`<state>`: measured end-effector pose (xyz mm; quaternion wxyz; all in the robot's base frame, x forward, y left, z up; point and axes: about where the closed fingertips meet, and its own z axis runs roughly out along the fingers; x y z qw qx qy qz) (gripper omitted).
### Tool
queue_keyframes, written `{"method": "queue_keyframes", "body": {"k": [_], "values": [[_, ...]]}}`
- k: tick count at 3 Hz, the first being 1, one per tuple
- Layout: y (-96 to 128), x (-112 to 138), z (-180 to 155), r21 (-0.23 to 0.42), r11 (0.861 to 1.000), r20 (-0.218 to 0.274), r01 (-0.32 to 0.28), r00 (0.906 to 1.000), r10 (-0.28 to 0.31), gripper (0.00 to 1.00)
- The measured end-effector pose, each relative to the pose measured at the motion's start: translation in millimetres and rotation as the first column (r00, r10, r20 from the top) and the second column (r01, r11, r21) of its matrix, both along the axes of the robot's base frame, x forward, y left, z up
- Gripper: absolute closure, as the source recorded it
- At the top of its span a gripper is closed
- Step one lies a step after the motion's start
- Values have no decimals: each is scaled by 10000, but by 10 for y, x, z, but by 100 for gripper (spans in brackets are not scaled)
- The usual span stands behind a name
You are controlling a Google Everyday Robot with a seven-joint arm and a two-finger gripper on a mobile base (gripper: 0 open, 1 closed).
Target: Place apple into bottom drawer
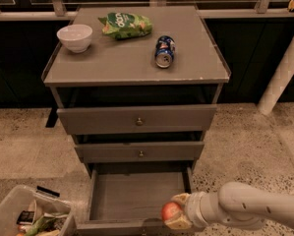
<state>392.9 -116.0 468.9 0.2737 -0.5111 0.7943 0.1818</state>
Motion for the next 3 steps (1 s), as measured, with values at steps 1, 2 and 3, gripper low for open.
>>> {"method": "queue_keyframes", "body": {"k": [1, 2, 3], "values": [[78, 567, -472, 547, 9983, -541, 212, 9984, -182, 100], [84, 896, -549, 793, 9955, -319, 525, 9982, -501, 100], [83, 898, -547, 791, 9955, -313, 526, 9982, -503, 100]]}}
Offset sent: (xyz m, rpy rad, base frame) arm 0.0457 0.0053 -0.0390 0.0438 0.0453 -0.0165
